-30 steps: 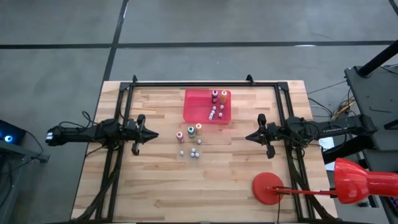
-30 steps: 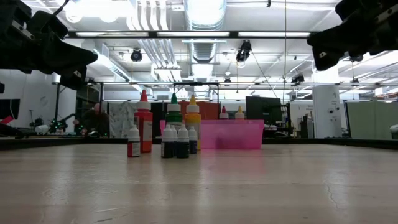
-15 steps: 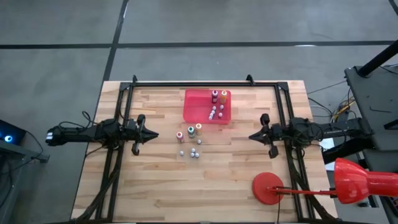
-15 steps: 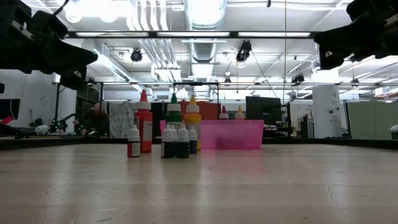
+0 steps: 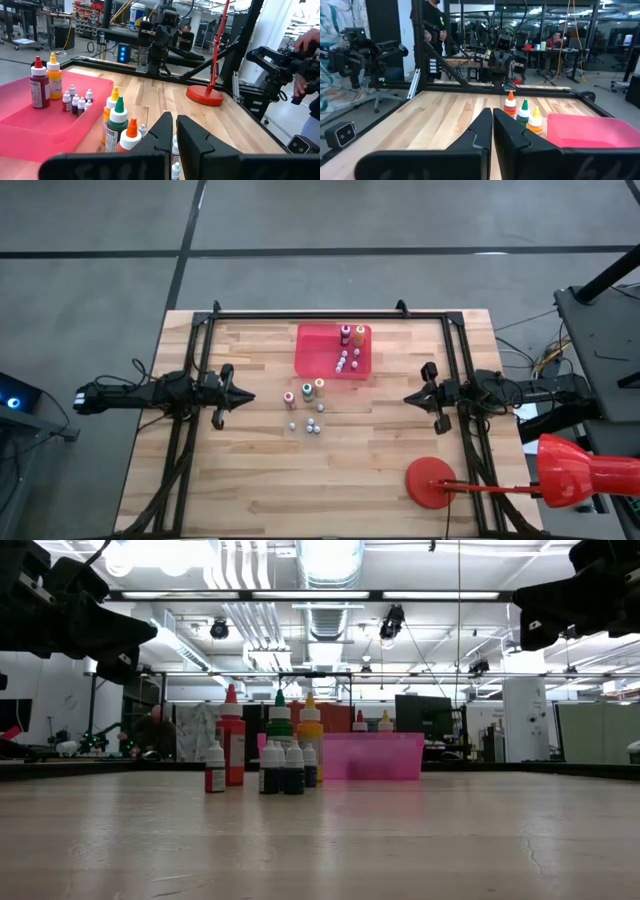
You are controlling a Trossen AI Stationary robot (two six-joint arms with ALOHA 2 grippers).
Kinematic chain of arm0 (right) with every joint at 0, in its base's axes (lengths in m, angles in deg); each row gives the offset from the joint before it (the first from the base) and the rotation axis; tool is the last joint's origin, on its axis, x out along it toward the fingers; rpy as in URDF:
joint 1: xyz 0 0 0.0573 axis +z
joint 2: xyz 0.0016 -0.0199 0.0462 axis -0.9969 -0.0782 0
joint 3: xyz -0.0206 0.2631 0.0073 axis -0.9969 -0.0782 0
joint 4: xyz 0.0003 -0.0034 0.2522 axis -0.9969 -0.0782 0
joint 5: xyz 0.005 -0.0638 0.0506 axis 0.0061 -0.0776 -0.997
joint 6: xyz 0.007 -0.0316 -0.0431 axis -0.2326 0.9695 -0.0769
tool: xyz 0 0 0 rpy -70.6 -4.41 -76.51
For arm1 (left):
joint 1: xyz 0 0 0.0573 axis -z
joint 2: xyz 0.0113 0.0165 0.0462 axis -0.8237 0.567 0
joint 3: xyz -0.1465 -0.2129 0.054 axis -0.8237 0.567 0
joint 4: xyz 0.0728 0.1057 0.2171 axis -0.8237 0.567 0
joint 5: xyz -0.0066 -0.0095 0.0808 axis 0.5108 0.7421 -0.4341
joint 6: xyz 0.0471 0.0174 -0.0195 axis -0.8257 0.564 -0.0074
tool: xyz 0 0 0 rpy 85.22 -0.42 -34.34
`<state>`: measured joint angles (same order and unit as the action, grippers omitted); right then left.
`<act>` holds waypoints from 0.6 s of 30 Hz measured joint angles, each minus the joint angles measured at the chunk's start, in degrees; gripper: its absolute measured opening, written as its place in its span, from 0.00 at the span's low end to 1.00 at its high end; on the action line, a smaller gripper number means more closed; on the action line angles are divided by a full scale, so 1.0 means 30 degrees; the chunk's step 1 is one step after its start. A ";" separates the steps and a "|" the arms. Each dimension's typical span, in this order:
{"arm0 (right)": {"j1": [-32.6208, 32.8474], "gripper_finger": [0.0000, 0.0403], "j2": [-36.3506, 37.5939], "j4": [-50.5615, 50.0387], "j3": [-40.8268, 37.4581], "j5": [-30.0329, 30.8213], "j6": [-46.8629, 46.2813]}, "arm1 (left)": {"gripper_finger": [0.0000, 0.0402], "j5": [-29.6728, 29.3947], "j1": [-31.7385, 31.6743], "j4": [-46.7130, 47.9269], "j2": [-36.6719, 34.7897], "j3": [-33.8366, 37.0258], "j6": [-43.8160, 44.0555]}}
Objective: Pick & Place food coloring
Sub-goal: Put the large orange food coloring bottle into the pink bin
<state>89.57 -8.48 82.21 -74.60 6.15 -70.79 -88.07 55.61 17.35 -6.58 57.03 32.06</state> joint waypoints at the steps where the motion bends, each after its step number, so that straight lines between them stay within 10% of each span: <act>1: 0.0005 0.02 0.0092 -0.0052 0.0000 -0.0007 0.0041 | 0.00 -0.0001 0.0005 0.0000 -0.0006 -0.0005 0.0000; 18: 0.0020 0.02 0.0484 -0.0120 -0.0434 -0.0007 -0.0059 | 0.00 0.0002 0.0002 0.0000 -0.0007 0.0002 0.0004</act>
<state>89.63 -7.02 81.85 -75.90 6.12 -70.97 -88.07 55.61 17.35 -6.60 57.04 32.07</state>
